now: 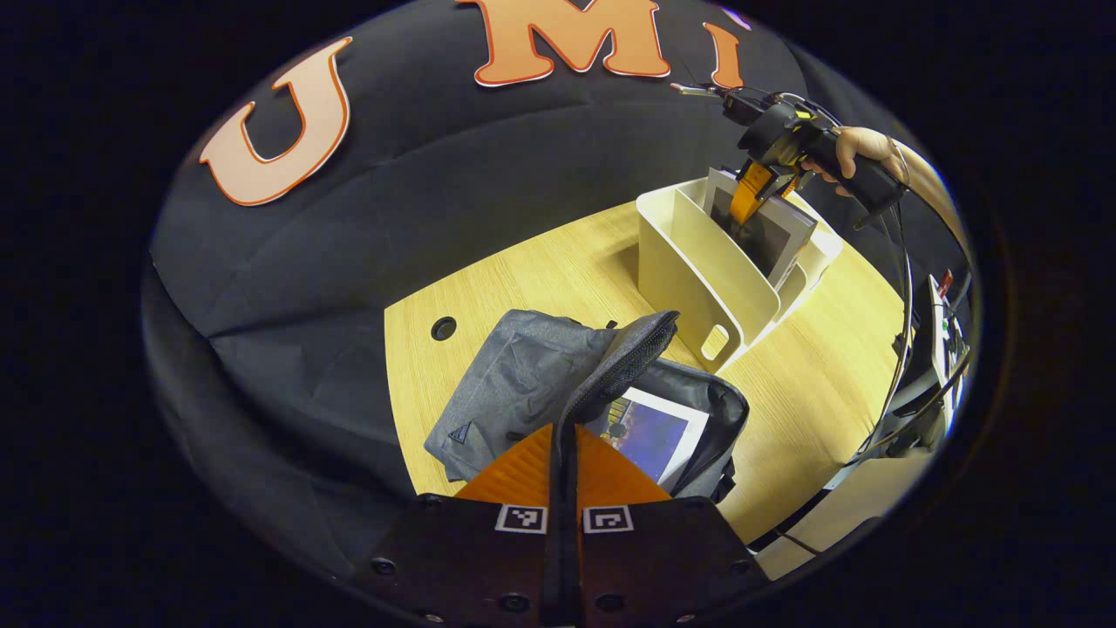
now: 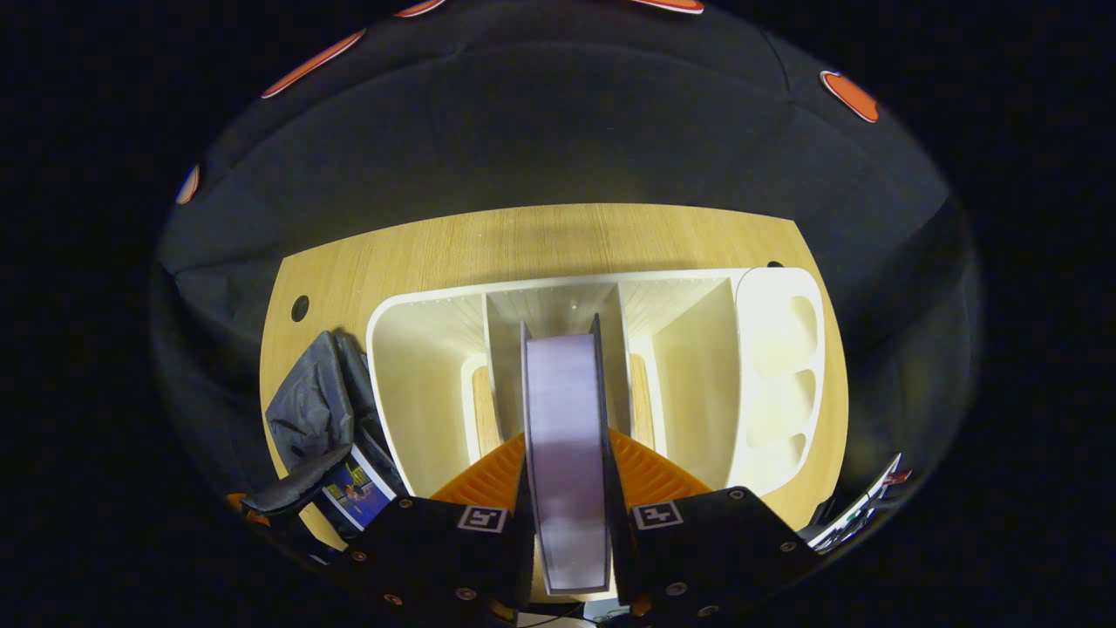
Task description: Open the schoolbag, grab two books from the bookshelf and put them into the schoolbag.
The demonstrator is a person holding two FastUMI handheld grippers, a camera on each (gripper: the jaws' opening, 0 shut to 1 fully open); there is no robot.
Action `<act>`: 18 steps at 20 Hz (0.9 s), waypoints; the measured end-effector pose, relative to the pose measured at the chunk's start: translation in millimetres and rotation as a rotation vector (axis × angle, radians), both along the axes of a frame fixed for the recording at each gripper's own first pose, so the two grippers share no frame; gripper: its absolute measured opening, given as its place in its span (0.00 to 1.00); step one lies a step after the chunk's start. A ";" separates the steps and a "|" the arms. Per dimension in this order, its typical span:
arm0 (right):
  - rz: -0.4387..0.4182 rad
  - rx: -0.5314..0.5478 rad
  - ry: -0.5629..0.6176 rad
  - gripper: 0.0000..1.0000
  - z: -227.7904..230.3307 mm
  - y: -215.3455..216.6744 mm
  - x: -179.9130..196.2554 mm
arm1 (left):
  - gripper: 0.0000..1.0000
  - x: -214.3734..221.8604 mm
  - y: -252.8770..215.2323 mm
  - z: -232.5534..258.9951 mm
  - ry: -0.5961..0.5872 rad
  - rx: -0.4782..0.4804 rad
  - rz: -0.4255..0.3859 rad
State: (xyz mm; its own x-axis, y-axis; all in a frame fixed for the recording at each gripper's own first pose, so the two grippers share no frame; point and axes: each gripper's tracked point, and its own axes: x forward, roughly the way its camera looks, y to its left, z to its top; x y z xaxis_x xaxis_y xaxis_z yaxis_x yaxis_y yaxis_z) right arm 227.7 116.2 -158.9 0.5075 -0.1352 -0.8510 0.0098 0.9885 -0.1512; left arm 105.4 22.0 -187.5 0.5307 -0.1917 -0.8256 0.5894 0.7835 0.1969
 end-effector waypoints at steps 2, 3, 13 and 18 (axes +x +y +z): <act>-0.002 0.021 -0.031 0.37 12.6 3.4 -2.7 | 0.01 -2.2 0.7 0.0 0.003 -0.004 -0.004; 0.007 0.033 -0.041 0.37 18.6 6.5 -6.5 | 0.01 -2.0 0.2 0.2 0.003 -0.006 -0.007; 0.047 0.001 -0.235 0.36 104.5 17.3 -62.1 | 0.01 -2.4 4.3 6.8 -0.018 -0.021 -0.074; 0.085 -0.023 -0.394 0.36 164.0 29.8 -108.1 | 0.01 -2.2 0.6 14.9 -0.037 -0.019 -0.119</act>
State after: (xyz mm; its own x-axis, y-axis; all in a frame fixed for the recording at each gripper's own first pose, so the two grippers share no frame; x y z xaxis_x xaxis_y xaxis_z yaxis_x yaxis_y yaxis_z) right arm 119.6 146.0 5.1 0.8042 -0.0958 -0.5865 -0.0100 0.9846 -0.1745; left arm 103.2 22.6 -172.6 0.5331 -0.2703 -0.8017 0.6711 0.7122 0.2061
